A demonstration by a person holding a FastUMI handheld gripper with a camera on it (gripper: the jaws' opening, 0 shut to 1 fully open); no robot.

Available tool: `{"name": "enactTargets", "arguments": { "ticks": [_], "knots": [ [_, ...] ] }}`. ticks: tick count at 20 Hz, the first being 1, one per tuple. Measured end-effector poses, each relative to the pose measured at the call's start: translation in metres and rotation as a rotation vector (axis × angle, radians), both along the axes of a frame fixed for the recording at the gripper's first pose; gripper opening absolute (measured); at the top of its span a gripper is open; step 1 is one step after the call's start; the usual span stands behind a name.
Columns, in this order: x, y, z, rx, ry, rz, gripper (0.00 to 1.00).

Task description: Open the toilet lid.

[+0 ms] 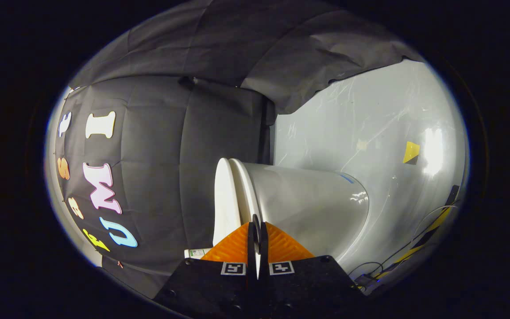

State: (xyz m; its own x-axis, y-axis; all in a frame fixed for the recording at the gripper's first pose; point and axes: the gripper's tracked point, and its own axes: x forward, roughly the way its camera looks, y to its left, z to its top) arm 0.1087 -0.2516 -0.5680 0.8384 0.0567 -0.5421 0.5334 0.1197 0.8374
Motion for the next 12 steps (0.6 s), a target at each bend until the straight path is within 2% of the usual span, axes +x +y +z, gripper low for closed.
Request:
{"name": "enactTargets", "arguments": {
  "ticks": [4,9,12],
  "knots": [
    [0.002,0.003,0.012,-0.050,-0.013,0.027,0.05],
    [0.020,0.021,0.072,-0.174,-0.107,0.129,0.05],
    [0.026,0.030,0.100,-0.262,-0.145,0.153,0.05]
  ]
}}
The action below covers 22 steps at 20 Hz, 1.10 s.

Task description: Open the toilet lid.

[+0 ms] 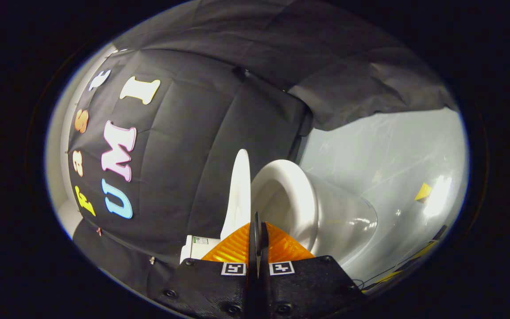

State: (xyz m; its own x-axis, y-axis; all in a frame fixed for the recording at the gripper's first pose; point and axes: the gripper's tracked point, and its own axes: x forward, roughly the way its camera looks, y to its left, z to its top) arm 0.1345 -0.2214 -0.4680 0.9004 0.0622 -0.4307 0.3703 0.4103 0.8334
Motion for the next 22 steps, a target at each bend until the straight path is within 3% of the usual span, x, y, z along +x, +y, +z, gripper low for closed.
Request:
{"name": "enactTargets", "arguments": {
  "ticks": [9,22],
  "knots": [
    [0.021,0.063,0.121,-0.223,-0.121,0.067,0.05],
    [0.044,0.193,0.223,-0.612,-0.167,0.192,0.05]
  ]
}}
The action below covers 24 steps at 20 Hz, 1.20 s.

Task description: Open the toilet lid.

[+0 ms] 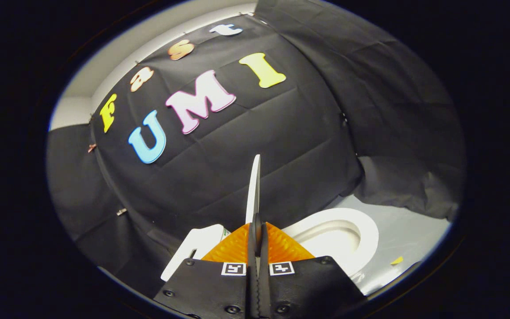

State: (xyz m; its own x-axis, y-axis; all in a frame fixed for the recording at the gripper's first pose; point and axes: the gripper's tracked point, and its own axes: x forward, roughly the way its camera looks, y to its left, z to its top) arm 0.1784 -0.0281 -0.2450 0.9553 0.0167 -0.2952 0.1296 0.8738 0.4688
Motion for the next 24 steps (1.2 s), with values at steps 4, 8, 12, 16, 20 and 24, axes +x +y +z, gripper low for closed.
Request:
{"name": "enactTargets", "arguments": {
  "ticks": [4,8,12,16,20,24],
  "knots": [
    [0.003,0.045,0.019,-0.101,-0.015,0.046,0.05],
    [0.005,0.093,0.032,-0.199,-0.033,0.083,0.05],
    [0.010,0.138,0.040,-0.273,-0.043,0.127,0.05],
    [0.012,0.176,0.043,-0.332,-0.049,0.162,0.05],
    [0.014,0.207,0.042,-0.398,-0.053,0.182,0.05],
    [0.015,0.237,0.039,-0.470,-0.055,0.199,0.05]
  ]
}}
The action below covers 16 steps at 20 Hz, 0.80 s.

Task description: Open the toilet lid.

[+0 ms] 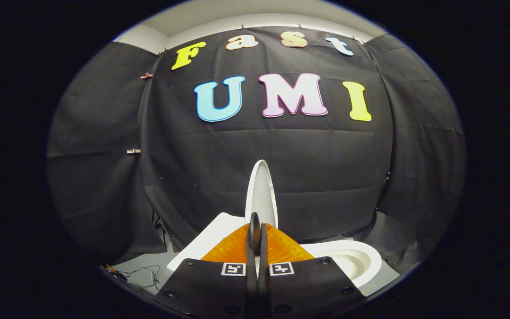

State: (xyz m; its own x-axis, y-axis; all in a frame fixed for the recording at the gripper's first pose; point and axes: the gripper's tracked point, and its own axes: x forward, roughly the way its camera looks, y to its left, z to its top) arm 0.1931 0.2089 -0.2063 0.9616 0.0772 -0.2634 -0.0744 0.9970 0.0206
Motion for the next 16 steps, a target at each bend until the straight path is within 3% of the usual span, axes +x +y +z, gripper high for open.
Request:
{"name": "enactTargets", "arguments": {
  "ticks": [14,16],
  "knots": [
    [0.006,0.045,-0.012,-0.130,0.004,0.014,0.05],
    [0.005,0.055,-0.014,-0.111,0.014,0.055,0.16]
  ]
}}
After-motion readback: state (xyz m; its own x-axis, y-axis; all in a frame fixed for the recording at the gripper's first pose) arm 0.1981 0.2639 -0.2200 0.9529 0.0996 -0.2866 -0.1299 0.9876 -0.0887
